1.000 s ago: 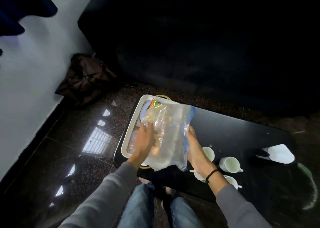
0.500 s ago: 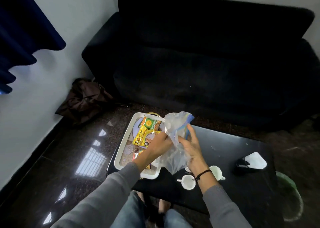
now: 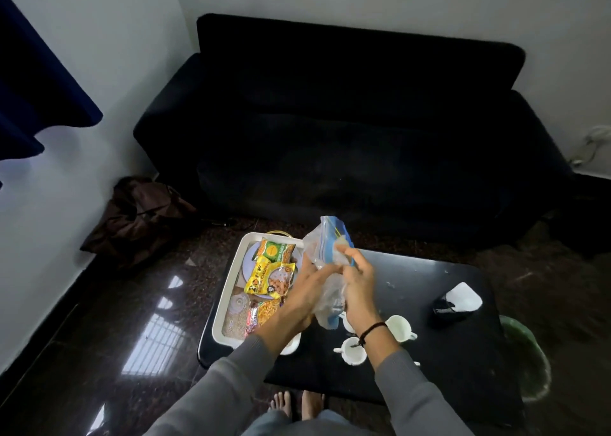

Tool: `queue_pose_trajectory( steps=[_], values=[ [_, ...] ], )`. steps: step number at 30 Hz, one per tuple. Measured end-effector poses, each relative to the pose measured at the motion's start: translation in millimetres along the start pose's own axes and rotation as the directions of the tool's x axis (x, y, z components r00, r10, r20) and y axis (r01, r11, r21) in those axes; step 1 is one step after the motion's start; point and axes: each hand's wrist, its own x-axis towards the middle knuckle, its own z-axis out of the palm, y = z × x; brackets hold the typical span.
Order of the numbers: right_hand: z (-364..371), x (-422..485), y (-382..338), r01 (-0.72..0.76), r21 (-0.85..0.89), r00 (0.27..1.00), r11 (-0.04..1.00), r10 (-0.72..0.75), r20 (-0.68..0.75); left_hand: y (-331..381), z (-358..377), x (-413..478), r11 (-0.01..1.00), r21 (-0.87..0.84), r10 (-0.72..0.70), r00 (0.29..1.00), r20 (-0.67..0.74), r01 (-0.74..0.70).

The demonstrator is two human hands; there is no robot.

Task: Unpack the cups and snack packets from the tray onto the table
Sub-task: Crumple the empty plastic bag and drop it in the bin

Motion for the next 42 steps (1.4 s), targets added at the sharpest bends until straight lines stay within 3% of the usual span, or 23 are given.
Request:
queue_pose_trajectory(
  steps=[5,7,12,16,18,21,24,26,32,42],
  values=[
    [-10,-12,-4,-0.019,-0.094,0.998,0.995,0.025,0.061,6,-10,1,0.994,-0.107,-0.041,0.99,-0.134,0.026],
    [-19,-16,-2,-0.017,-0.157,0.998,0.987,0.028,0.064,12,-12,3,0.998,-0.061,-0.024,0.988,-0.151,0.015],
    [-41,-33,-5,0.046,-0.082,0.984,0.996,-0.031,0.174,22,0,15,1.0,0.017,-0.016,0.978,-0.21,0.02],
    [-67,-35,-10,0.19,-0.238,0.944,0.953,-0.11,0.312,18,26,22,0.996,0.081,-0.029,0.976,-0.217,0.048],
    [-75,-37,-11,0.241,-0.379,0.939,0.894,-0.116,0.323,11,43,29,0.992,0.05,-0.106,0.972,-0.209,0.119],
    [-93,-36,-10,0.234,-0.423,0.96,0.875,-0.139,0.243,-7,69,44,0.949,0.266,-0.124,0.975,-0.182,0.17],
    [-121,-28,-7,0.24,-0.388,0.964,0.89,-0.17,0.206,-21,94,49,0.847,0.517,-0.057,0.989,-0.136,0.12],
    [-146,-19,-4,0.24,-0.359,0.966,0.902,-0.184,0.183,-28,115,49,0.801,0.593,-0.053,0.996,-0.067,0.082],
    [-244,3,2,0.138,-0.3,0.988,0.944,-0.151,-0.021,-58,201,45,0.84,0.543,-0.043,0.997,0.069,-0.001],
    [-406,44,39,-0.011,-0.07,0.959,0.997,-0.01,-0.282,-137,344,78,0.796,0.598,-0.252,0.95,0.185,0.094]
  ],
)
